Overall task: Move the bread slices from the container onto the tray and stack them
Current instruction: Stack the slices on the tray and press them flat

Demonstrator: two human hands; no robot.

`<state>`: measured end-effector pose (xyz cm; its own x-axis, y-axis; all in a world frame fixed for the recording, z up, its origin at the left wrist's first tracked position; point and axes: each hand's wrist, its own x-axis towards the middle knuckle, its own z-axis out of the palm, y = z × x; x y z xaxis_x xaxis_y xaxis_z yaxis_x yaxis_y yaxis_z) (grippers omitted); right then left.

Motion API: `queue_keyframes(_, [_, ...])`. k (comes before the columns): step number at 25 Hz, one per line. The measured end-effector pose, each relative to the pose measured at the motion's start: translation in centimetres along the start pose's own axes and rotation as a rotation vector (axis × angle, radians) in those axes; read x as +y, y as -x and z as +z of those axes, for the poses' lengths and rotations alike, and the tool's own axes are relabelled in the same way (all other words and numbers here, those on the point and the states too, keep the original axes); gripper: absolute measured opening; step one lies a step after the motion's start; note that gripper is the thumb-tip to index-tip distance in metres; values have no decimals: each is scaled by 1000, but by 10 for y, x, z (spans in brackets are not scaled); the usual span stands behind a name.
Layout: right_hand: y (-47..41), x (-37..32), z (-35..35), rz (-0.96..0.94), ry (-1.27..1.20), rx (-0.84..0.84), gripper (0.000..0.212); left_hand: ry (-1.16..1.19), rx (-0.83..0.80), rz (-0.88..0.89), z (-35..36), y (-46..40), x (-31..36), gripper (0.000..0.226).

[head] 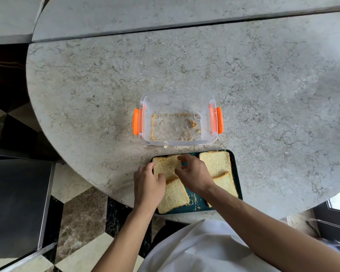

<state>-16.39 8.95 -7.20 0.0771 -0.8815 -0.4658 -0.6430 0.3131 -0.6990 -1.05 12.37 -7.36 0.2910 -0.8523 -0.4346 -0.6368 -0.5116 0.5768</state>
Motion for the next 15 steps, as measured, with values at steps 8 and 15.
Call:
queue_keyframes(8, [7, 8, 7, -10, -10, 21, 47, 63, -40, -78, -5, -4, -19, 42])
queue_keyframes(15, [8, 6, 10, -28, -38, 10, 49, 35, -44, -55, -4, -5, -18, 46])
